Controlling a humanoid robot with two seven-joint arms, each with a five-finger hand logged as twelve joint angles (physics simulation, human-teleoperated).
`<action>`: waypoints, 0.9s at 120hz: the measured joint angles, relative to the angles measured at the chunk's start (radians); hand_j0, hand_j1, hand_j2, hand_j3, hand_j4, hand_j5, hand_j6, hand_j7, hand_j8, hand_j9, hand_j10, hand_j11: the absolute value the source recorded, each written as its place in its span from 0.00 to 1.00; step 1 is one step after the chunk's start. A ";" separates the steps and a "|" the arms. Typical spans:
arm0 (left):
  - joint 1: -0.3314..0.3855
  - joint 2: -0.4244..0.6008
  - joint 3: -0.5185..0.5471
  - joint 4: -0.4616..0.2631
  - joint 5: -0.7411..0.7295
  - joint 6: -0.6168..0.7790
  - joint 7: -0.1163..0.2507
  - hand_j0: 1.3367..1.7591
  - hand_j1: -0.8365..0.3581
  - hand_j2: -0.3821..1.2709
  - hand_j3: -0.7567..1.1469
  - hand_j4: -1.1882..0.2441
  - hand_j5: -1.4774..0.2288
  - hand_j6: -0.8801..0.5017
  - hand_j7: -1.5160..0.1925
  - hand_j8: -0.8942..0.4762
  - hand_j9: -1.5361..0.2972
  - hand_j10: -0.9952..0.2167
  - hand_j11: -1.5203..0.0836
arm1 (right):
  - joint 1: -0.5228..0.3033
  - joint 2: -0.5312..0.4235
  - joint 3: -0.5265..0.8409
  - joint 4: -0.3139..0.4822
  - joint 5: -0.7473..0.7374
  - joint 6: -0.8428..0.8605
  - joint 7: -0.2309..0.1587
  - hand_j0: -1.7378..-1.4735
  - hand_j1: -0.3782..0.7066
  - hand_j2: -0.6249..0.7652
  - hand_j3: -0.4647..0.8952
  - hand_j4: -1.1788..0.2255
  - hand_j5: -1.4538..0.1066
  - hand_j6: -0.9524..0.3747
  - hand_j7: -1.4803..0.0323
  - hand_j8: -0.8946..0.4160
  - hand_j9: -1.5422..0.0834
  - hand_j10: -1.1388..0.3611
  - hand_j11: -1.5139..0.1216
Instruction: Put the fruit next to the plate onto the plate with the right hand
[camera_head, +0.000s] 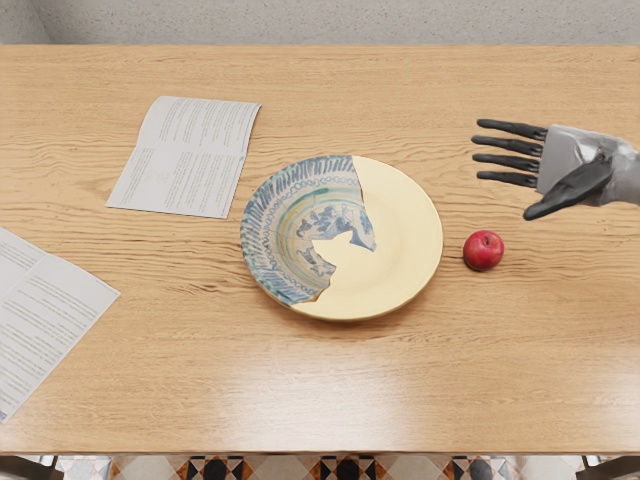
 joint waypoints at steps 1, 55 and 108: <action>0.000 0.000 0.000 0.000 0.000 0.000 0.000 0.76 0.99 0.23 0.40 0.83 0.87 0.64 0.89 0.65 0.84 0.82 0.95 | 0.002 0.002 0.000 0.000 -0.001 0.000 -0.002 0.30 0.07 0.44 0.34 0.81 0.90 0.69 0.94 0.65 0.92 0.73 0.89; 0.000 0.000 0.000 0.000 0.000 0.000 0.000 0.76 0.99 0.23 0.40 0.83 0.87 0.64 0.89 0.65 0.84 0.82 0.95 | 0.137 0.018 -0.009 0.223 -0.926 -0.232 -0.152 0.30 0.06 0.45 0.34 0.82 0.91 0.69 0.95 0.66 0.92 0.74 0.90; 0.000 0.000 0.000 0.000 0.000 0.000 0.000 0.76 0.99 0.23 0.40 0.83 0.87 0.64 0.89 0.65 0.84 0.82 0.95 | -0.056 0.107 -0.079 0.336 -1.059 -0.718 -0.132 0.30 0.14 0.44 0.34 0.76 0.85 0.64 0.89 0.60 0.87 0.69 0.85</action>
